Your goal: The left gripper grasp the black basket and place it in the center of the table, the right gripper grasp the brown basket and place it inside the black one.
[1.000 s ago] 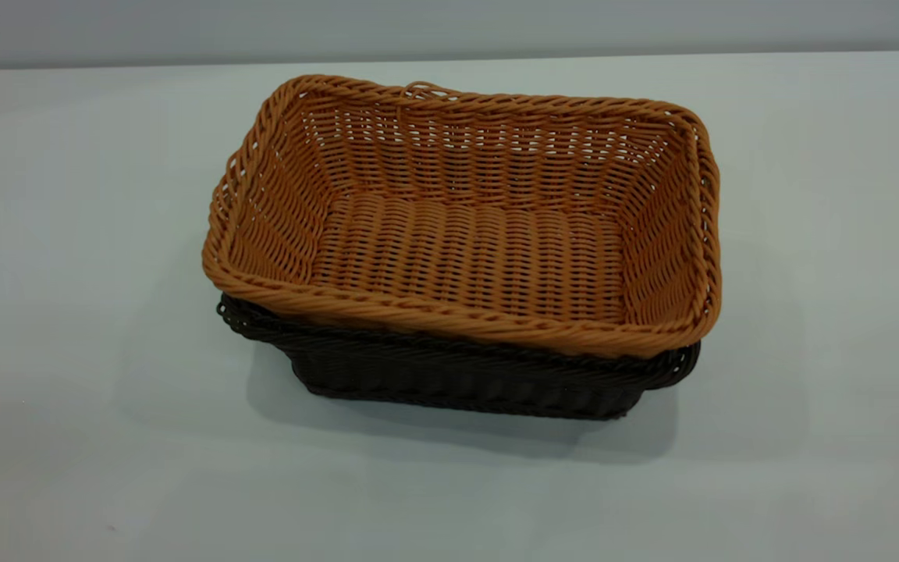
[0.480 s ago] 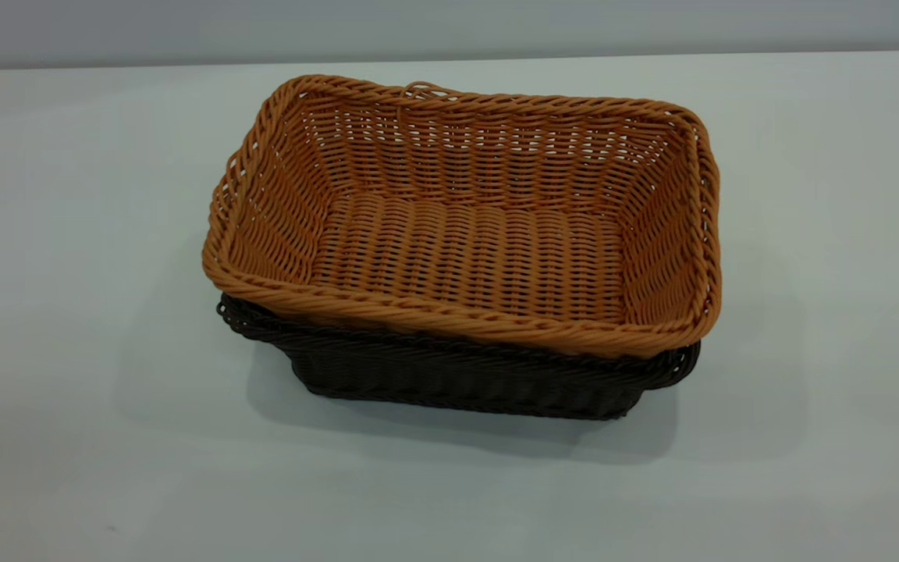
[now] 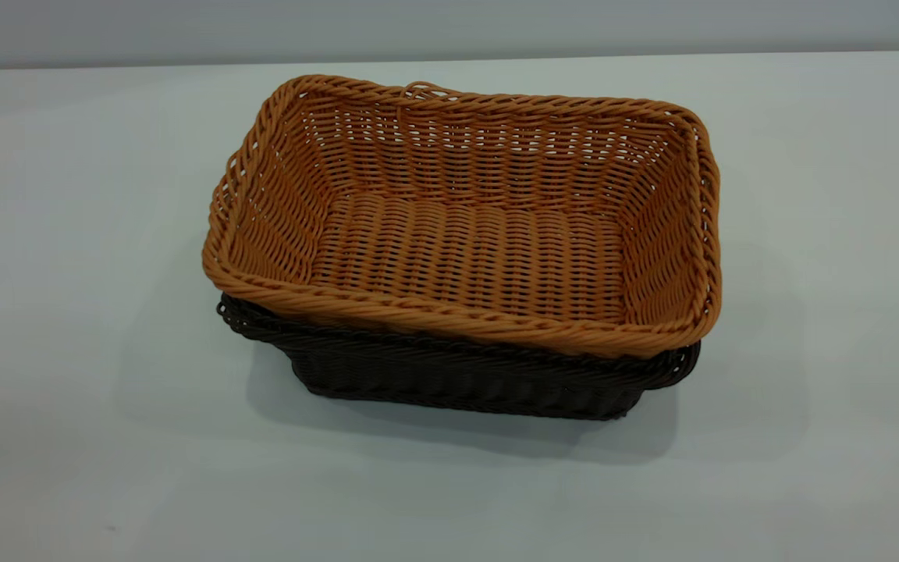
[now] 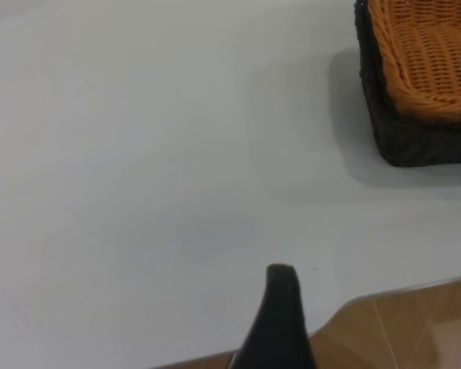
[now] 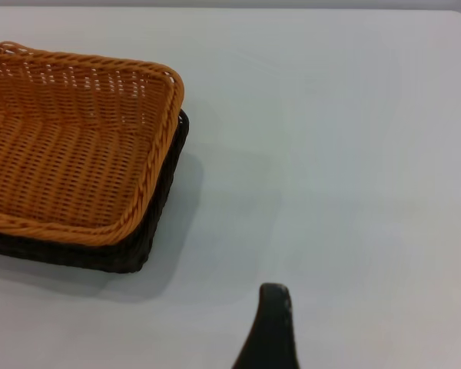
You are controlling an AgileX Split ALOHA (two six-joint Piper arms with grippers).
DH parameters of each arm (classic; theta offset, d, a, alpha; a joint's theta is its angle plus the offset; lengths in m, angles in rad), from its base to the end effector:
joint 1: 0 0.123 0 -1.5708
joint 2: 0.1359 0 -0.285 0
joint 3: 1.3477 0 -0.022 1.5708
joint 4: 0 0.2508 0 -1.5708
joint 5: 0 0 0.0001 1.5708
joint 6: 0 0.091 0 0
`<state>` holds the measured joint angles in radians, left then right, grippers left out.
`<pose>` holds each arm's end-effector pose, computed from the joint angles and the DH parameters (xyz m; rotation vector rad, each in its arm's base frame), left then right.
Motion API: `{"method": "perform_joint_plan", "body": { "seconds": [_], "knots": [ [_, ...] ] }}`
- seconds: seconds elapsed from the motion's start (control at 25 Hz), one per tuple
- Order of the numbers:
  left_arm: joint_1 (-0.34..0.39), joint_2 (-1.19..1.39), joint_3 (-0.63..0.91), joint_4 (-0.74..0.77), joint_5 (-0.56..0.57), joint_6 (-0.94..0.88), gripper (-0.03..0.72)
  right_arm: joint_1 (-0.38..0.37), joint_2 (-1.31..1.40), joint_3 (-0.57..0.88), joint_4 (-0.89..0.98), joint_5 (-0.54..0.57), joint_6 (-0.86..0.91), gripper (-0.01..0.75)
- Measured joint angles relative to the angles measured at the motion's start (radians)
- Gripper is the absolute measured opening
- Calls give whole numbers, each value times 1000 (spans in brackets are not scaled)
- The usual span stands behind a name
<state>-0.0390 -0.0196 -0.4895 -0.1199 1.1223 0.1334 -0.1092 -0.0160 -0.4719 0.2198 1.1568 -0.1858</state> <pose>-0.0100 -0.0094 0.2698 0.1907 2.0831 -0.0875 -0.0075 0.0191 0.2636 -0.1031 2.1295 0.0945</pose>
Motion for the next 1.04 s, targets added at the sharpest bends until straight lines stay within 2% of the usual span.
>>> {"method": "perform_joint_plan", "body": {
  "seconds": [0.28, 0.48, 1.04],
  "knots": [
    [0, 0, 0, 0, 0, 0, 579, 56, 0, 1, -108, -8, 162, 584],
    [0, 0, 0, 0, 0, 0, 579, 69, 0, 1, -163, -9, 260, 584],
    [0, 0, 0, 0, 0, 1, 579, 69, 0, 1, -167, -11, 273, 584]
  ]
}}
